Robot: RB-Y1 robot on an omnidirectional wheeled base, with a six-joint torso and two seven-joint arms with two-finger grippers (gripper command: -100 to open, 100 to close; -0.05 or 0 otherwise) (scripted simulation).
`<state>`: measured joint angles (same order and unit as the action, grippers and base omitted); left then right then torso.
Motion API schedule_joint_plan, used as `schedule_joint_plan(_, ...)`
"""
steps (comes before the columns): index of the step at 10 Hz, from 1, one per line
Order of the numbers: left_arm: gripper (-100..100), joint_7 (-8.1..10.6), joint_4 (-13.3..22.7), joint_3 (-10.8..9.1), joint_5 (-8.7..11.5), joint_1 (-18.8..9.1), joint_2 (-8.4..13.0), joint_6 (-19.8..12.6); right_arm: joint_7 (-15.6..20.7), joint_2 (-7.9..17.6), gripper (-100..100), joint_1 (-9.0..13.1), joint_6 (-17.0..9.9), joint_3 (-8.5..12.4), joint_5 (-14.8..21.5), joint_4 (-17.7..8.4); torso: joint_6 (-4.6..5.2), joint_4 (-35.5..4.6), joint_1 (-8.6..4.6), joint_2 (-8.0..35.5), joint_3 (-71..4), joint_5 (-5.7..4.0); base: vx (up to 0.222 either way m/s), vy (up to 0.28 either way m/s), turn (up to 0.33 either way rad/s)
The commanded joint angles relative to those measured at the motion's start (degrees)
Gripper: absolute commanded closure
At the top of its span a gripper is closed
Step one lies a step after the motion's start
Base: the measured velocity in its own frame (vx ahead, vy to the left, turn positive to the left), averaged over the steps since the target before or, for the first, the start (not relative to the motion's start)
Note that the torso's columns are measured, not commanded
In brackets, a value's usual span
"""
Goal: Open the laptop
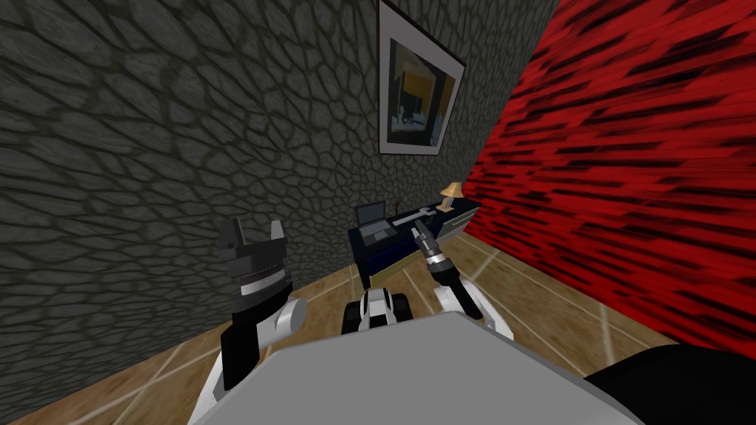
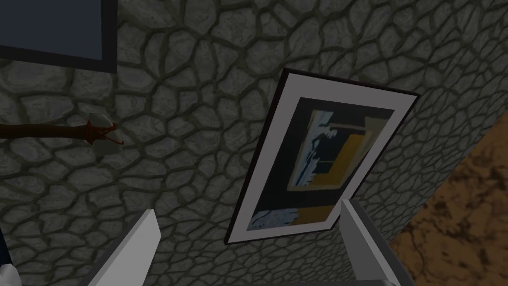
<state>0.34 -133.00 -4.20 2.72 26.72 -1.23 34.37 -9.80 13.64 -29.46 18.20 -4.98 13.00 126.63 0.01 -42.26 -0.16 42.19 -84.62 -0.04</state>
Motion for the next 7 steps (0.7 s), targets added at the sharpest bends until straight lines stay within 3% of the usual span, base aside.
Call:
schedule_joint_plan(1, 0, 0.0, 0.0, 0.0, 0.0, 0.0, 0.0, 0.0, -0.2, 2.1, -100, 0.0, -0.8, -1.3, 3.6, -0.5, -0.01, 0.0, 0.08, 0.0, 0.0, 0.01, -0.002, 0.122, 0.003)
schedule_joint_plan(4, 0, 0.0, 0.0, 0.0, 0.0, 0.0, 0.0, 0.0, -0.2, 5.6, -100, -0.1, -2.9, -4.1, 8.8, -1.1, -0.01, 0.0, 0.22, 0.1, 0.1, 0.06, -0.01, 0.156, 0.009)
schedule_joint_plan(5, 0, 0.0, 0.0, 0.01, 0.0, 0.0, 0.0, 0.0, -0.2, 5.6, -100, -0.1, -2.9, -4.1, 10.2, -1.1, -0.01, 0.0, 0.25, 0.1, 0.1, 0.06, -0.005, 0.144, 0.006)
schedule_joint_plan(6, 0, 0.0, 0.0, 0.0, 0.0, 0.0, 0.0, 0.0, -0.2, 7.4, -100, -0.1, -4.1, -5.5, 12.1, -1.4, 0.0, 0.0, 0.11, 0.1, 0.1, 0.03, -0.019, 0.173, 0.022)
schedule_joint_plan(7, 0, 0.0, 0.0, 0.01, 0.0, 0.0, 0.0, 0.0, -0.2, 7.4, -100, -0.1, -4.1, -5.5, 13.7, -1.4, -0.01, 0.0, 0.21, 0.1, 0.1, 0.04, -0.011, 0.159, 0.005)
